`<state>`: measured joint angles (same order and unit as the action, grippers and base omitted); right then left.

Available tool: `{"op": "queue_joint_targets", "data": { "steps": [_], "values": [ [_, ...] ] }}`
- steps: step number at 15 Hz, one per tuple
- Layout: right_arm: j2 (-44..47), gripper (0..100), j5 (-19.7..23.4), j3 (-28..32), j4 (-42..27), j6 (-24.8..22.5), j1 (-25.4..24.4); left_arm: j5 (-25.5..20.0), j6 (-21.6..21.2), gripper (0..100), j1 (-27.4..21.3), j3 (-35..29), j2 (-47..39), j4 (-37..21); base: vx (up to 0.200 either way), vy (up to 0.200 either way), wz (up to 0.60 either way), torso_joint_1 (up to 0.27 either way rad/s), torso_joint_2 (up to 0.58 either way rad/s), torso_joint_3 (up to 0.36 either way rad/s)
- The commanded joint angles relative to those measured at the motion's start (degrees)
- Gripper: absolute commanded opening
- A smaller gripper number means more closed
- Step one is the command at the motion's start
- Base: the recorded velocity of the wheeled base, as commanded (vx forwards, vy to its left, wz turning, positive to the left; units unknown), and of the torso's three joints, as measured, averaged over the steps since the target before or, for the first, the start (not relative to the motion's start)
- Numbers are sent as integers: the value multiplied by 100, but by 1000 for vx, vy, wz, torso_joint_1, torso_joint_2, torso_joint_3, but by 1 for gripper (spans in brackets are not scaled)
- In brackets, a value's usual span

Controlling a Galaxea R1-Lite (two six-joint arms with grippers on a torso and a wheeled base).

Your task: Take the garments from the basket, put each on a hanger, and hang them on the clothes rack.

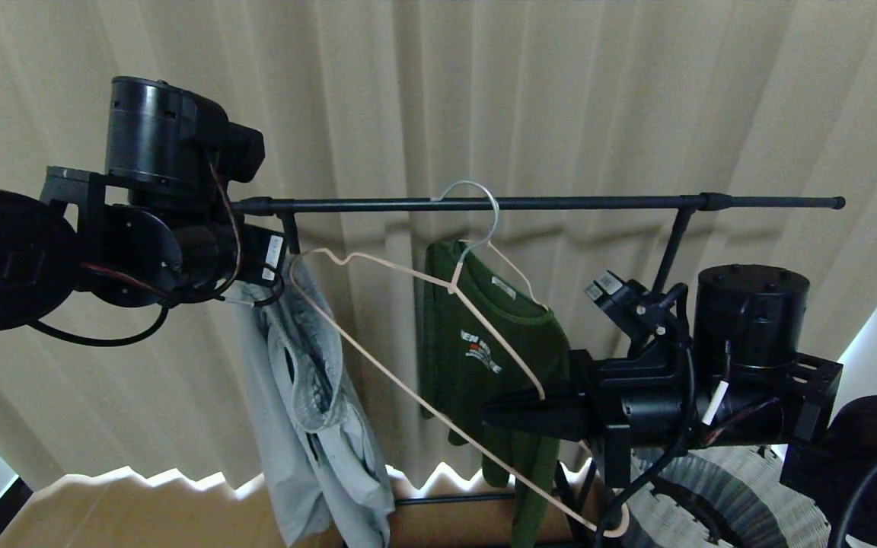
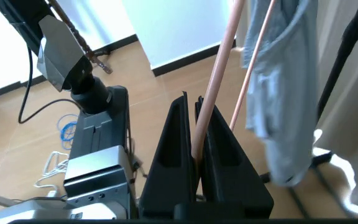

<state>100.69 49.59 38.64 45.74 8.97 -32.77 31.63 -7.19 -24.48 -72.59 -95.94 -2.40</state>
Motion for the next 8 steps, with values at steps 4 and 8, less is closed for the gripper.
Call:
{"op": "queue_joint_targets", "data": {
  "steps": [4,8],
  "values": [
    [73,0,33,-191,23,61,-168,-8,-19,0,-242,-35,14,20,0,0,0,0,0,0],
    [108,0,24,-164,40,78,-212,-17,-1,0,-268,-9,-48,20,0,0,0,0,0,0]
  ]
}}
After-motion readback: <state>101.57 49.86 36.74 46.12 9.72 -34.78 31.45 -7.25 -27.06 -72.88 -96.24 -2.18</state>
